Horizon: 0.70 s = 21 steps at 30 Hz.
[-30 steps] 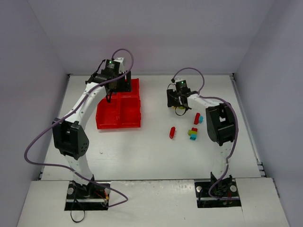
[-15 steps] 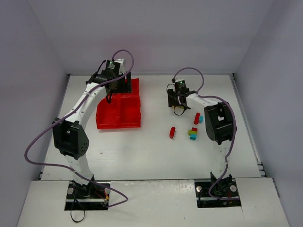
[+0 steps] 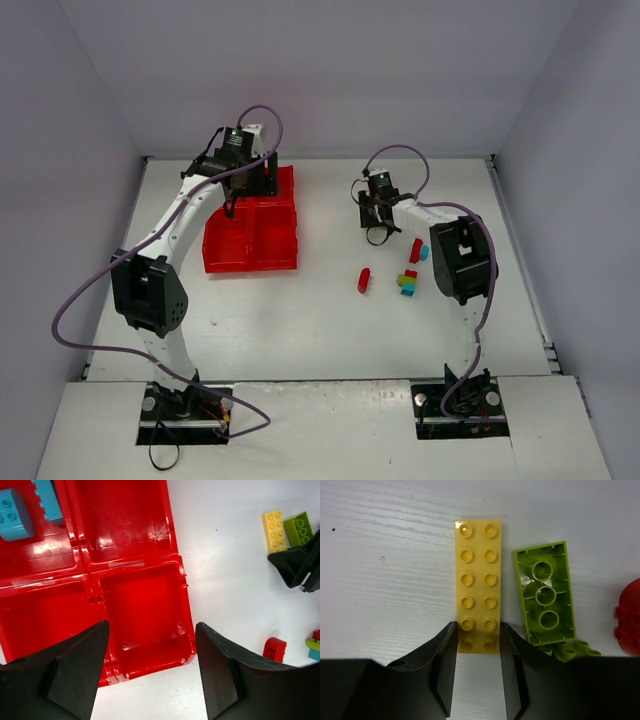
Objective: Sort the legos into containers by color
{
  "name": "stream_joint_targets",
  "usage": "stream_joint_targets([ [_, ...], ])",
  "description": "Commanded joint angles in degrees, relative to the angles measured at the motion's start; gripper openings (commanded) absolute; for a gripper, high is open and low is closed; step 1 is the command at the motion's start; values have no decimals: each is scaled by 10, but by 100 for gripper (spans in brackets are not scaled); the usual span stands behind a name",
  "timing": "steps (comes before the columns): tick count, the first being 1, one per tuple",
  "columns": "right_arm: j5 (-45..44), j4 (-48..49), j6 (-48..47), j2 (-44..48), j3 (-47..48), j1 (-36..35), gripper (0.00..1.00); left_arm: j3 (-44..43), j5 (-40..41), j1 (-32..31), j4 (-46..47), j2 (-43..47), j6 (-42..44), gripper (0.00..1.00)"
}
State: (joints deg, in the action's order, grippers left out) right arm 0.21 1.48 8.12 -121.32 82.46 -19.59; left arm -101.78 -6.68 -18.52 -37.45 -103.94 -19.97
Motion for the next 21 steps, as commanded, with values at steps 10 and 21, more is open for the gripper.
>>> stream_joint_targets([
  [10,56,140,-45,174,-115,-34,0,-21,-144,2,76,14,-66,63],
  [21,171,200,-35,276,-156,-65,0,-35,-261,-12,136,-14,-118,59],
])
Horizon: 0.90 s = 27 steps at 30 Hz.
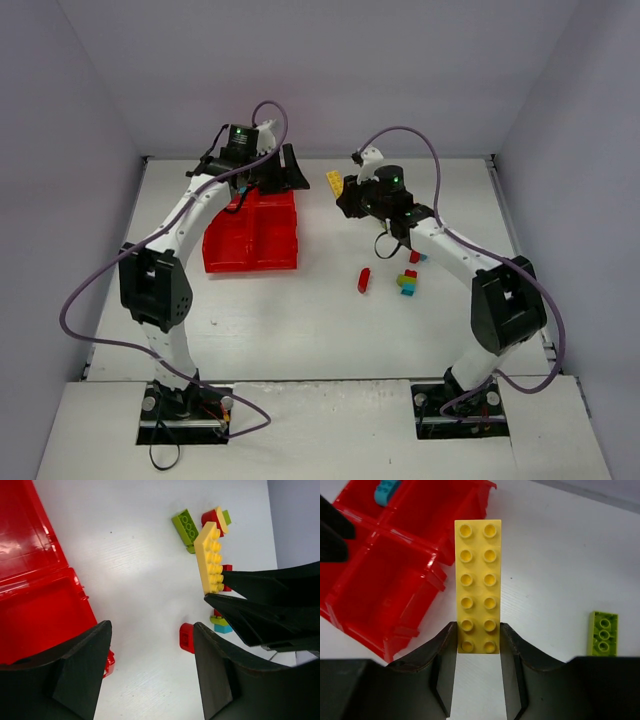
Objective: Sort the legos into containers by color
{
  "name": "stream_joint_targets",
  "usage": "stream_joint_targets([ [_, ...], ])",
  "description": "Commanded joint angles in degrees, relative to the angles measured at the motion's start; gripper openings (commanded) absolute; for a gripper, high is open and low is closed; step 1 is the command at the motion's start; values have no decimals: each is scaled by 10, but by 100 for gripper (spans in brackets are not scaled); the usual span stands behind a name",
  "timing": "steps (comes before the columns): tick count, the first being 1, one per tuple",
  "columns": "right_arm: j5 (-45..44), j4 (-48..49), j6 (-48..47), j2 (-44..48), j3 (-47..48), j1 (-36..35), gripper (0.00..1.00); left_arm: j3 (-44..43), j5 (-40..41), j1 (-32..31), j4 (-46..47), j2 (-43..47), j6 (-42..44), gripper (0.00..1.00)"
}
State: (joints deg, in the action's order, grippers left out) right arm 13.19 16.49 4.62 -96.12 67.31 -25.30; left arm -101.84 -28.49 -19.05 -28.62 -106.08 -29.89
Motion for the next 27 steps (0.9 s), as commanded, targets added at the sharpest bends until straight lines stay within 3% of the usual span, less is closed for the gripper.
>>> stream_joint_targets([
  [1,44,50,4,29,-4,-9,0,-35,-46,-10,58,6,-22,59],
  [17,95,86,52,37,-6,-22,0,-24,-60,-33,133,-24,-71,57],
  [23,97,95,62,38,-10,-26,0,-28,-60,-42,136,-39,-73,45],
  [27,97,95,61,40,-12,-26,0,-29,-57,-42,135,-44,-74,27],
])
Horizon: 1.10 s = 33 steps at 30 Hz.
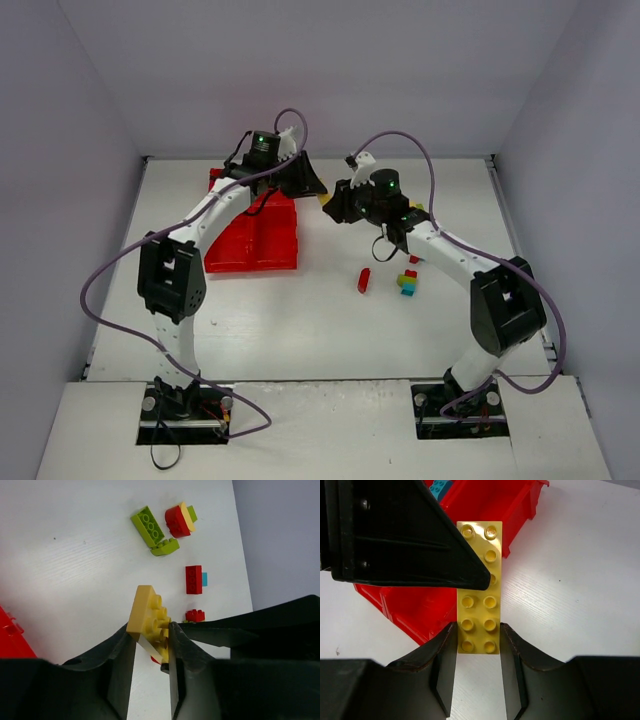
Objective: Sort the legos into containers by color
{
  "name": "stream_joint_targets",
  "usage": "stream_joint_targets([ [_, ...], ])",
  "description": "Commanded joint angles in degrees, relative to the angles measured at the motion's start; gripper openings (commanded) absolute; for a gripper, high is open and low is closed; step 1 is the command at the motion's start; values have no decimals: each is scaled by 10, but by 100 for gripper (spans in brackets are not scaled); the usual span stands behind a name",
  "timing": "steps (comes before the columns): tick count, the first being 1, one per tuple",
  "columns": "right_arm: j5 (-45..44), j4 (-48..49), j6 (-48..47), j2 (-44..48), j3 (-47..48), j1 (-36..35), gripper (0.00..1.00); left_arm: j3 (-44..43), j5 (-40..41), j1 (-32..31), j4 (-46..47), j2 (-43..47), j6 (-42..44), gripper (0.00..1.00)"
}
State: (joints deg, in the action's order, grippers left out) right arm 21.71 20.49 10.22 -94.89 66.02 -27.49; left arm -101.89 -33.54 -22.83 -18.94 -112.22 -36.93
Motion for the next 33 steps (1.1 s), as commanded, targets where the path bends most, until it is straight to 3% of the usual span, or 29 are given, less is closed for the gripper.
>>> stream_joint_targets([
  [1,12,55,5,29,0,-5,0,-31,-6,-5,39,16,-3,22],
  [3,11,54,6,29,-1,-5,0,-39,-6,-4,38,13,1,13],
  [5,11,50,9,29,-1,-5,11,-48,-8,-4,33,9,10,1],
  [6,8,46,9,30,-1,-5,19,-51,-4,-3,29,8,13,0],
  [7,5,43,9,30,-1,-4,37,-55,-1,-1,26,7,24,0],
  [10,-15,18,6,30,2,-1,56,-71,21,11,10,3,49,0],
  [18,-53,-29,0,59,-18,13,59,-145,145,71,-34,-40,142,0],
  [26,-70,-57,2,86,-50,22,59,-257,233,111,-33,-150,178,0],
  [30,-76,-70,1,95,-58,27,60,-323,250,112,-29,-211,200,5],
  [33,-82,-85,-1,103,-62,29,60,-355,241,114,-31,-257,202,15],
])
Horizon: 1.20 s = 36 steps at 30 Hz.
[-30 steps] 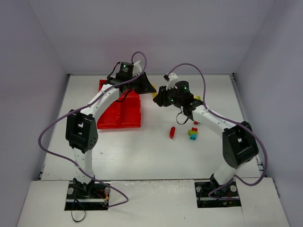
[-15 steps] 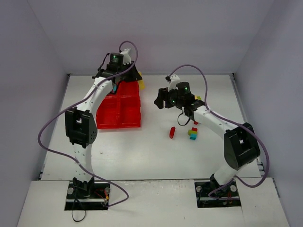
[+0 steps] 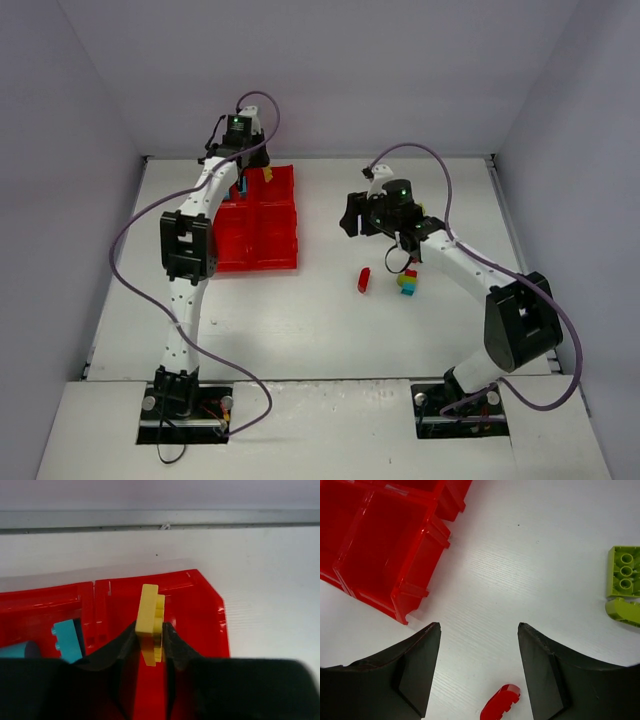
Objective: Sort the legos into containers by color
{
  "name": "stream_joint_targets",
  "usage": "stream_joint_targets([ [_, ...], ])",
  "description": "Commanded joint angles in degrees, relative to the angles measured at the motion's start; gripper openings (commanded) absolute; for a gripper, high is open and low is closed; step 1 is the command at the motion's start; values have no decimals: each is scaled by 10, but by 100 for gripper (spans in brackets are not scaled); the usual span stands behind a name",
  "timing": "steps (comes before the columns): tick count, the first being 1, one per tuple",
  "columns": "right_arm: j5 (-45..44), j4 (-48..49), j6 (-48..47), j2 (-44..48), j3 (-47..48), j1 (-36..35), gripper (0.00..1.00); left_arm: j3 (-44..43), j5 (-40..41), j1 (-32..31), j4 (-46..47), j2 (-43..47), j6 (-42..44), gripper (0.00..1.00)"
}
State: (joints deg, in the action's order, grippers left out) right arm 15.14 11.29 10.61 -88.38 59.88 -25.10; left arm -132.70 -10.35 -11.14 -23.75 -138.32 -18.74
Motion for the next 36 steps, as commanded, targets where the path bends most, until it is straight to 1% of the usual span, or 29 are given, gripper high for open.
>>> stream_joint_targets([
  [1,-19,6,-5,43,-4,5,60,-49,8,-3,18,1,20,24],
  [3,-23,2,-6,47,-7,7,60,-46,7,-4,19,2,20,34],
  [4,-24,2,-5,50,-9,7,60,-41,5,-4,24,5,20,41],
  [7,-28,0,-2,51,-12,8,60,-21,3,-4,33,24,18,50],
  [11,-44,-2,2,48,-11,15,60,-12,-1,-7,31,57,18,55],
  [14,-62,-9,13,44,-6,29,60,-5,-3,-16,13,88,20,57],
  [16,-74,-14,23,44,-6,39,60,12,-3,-27,5,119,24,58],
  [17,-83,-17,34,43,-6,51,60,34,1,-33,2,142,29,61],
  [18,-87,-20,38,44,-7,56,60,45,1,-38,-2,154,33,62],
  [22,-117,-28,50,45,-6,80,61,97,6,-80,-42,201,48,67],
  [24,-138,-36,54,45,-5,95,61,141,-2,-114,-53,227,48,69],
  [25,-148,-39,58,47,-4,100,63,160,-7,-127,-56,236,48,69],
  [26,-157,-48,62,47,0,105,66,179,-9,-153,-57,253,45,70],
  [27,-184,-52,63,49,1,115,67,213,-12,-166,-60,260,43,70],
  [30,-208,-66,67,55,2,131,70,263,-19,-221,-74,270,41,71],
  [32,-222,-75,67,58,2,150,71,282,-20,-248,-83,271,46,72],
  [33,-225,-78,67,61,2,155,71,289,-18,-273,-92,271,48,72],
  [36,-251,-92,72,70,-1,174,72,314,-18,-310,-97,268,48,72],
])
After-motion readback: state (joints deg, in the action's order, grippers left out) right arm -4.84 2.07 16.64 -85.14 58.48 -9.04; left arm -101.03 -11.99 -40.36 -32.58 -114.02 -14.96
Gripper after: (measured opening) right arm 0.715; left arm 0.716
